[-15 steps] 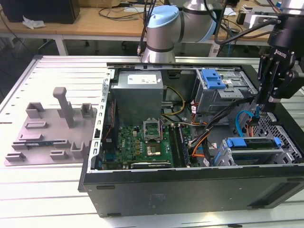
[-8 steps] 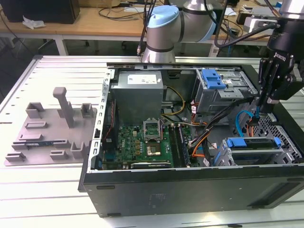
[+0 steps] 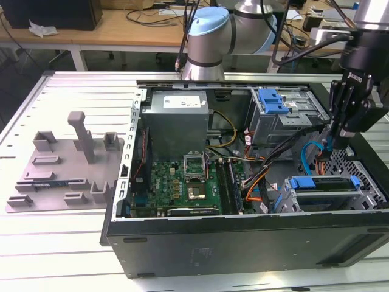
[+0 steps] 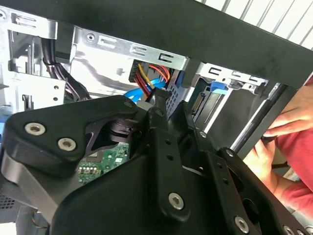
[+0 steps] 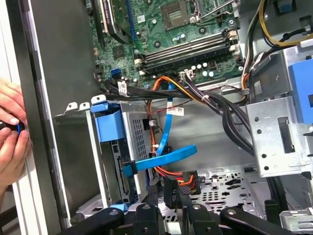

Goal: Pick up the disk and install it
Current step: 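Insert the first disk wire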

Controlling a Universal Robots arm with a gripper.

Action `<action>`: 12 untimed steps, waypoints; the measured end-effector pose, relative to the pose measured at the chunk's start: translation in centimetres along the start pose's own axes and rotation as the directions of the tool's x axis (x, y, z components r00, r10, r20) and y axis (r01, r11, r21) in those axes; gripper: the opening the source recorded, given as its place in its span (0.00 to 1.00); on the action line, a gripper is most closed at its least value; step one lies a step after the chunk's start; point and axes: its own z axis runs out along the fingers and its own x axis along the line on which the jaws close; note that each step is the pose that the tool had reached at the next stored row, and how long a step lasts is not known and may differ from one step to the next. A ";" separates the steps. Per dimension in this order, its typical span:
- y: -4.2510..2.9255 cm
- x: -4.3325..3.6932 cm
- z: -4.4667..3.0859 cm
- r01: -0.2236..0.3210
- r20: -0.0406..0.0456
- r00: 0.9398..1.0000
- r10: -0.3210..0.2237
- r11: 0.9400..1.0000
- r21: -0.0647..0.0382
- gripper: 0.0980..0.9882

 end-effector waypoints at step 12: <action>0.15 -0.84 -0.32 -0.013 -0.005 1.000 0.013 1.000 -0.006 0.22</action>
